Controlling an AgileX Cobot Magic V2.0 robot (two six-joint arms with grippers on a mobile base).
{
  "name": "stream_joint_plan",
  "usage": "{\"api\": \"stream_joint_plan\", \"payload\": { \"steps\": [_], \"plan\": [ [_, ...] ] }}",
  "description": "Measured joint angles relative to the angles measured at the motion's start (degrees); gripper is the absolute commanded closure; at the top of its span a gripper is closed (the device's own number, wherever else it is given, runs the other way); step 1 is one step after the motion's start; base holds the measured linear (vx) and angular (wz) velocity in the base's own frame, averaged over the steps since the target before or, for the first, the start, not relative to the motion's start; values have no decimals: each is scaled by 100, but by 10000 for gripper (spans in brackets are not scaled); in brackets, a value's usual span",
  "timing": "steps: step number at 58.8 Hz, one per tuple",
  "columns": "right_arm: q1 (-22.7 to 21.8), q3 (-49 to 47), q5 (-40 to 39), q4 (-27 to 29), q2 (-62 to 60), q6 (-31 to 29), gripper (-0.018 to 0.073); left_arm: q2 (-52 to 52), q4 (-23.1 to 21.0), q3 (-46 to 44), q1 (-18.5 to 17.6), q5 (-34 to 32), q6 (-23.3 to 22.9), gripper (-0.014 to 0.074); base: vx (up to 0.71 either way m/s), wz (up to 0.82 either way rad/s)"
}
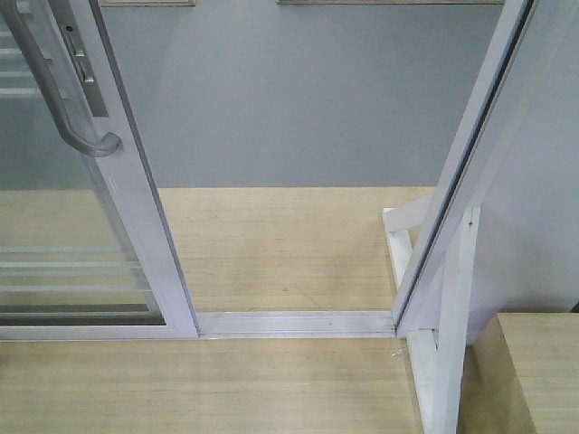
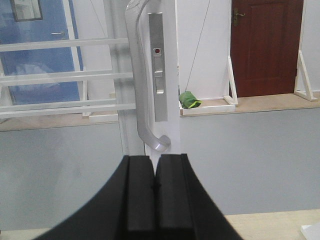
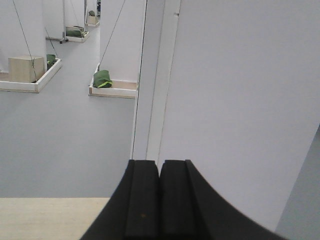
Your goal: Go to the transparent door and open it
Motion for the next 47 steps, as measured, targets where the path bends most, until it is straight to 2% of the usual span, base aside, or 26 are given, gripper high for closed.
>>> {"api": "stream_joint_plan", "payload": {
  "steps": [9,20,47],
  "plan": [
    [60,592,-141,9,-258,186,567,-5,0,0,0,6,0,602,0,0],
    [307,610,-281,-23,-269,190,567,-5,-2,0,0,6,0,602,0,0],
    [325,610,-205,3,-269,172,567,-5,-2,0,0,6,0,602,0,0]
  ]
}}
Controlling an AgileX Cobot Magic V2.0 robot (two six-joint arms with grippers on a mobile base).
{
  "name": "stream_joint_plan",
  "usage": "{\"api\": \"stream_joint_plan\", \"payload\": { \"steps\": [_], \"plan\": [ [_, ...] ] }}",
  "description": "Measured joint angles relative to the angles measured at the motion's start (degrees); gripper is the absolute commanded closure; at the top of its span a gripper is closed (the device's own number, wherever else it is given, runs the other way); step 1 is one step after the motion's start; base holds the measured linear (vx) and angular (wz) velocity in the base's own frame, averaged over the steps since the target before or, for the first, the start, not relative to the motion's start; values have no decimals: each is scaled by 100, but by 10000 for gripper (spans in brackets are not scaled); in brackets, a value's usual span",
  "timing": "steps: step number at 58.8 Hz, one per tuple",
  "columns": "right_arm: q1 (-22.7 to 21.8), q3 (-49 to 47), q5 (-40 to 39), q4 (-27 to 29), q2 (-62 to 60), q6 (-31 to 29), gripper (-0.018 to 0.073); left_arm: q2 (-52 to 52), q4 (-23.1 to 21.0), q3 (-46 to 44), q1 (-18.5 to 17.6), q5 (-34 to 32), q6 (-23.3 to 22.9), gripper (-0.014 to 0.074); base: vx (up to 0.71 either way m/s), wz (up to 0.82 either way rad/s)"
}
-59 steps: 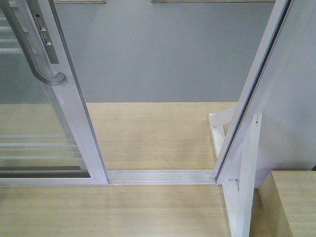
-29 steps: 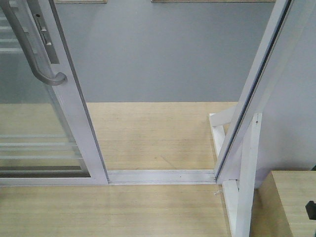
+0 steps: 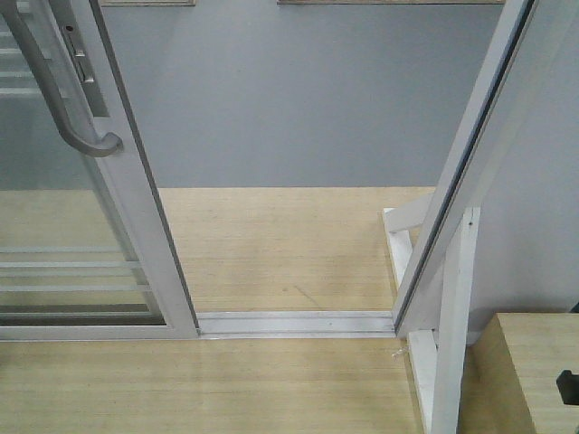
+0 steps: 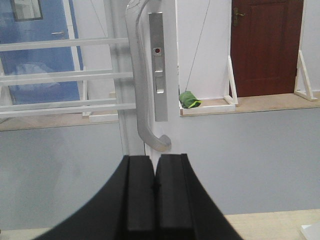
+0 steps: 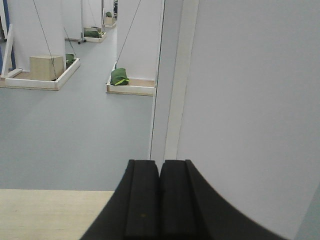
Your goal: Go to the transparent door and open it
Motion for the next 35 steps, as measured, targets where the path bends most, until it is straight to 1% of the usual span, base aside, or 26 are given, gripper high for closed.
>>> {"api": "stream_joint_plan", "payload": {
  "steps": [35],
  "plan": [
    [0,0,5,0,0,0,567,0,0,0,0,0,0,602,0,0]
  ]
}}
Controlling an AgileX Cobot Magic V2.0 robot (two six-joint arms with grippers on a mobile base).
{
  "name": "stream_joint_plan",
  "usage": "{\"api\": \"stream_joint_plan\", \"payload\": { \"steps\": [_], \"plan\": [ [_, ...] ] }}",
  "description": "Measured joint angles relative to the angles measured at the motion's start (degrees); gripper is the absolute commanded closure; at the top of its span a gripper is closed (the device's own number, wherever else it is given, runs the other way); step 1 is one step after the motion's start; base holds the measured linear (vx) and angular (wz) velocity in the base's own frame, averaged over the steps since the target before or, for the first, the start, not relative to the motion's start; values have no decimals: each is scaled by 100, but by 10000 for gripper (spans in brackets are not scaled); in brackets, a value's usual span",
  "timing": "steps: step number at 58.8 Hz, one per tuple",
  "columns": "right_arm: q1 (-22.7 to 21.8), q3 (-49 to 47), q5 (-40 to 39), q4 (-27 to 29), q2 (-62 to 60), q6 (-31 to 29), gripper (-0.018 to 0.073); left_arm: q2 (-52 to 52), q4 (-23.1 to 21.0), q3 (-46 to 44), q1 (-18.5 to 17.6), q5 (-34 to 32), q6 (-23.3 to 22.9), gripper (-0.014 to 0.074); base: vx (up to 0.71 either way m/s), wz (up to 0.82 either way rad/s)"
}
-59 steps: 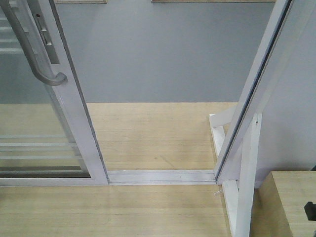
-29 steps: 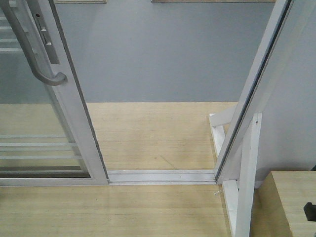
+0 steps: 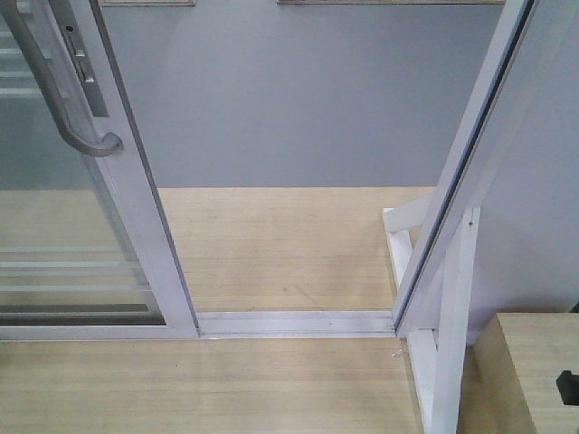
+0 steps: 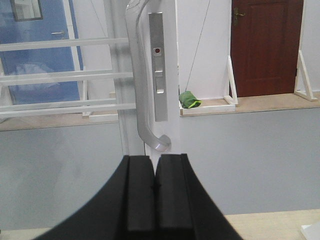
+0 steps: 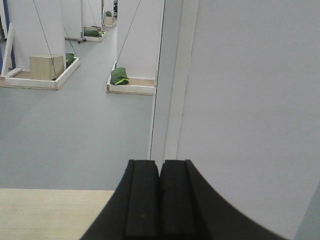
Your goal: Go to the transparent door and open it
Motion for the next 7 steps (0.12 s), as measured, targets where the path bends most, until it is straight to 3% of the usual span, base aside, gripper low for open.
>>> {"api": "stream_joint_plan", "payload": {
  "steps": [7],
  "plan": [
    [0,0,8,0,0,0,567,0,0,0,0,0,0,602,0,0]
  ]
}}
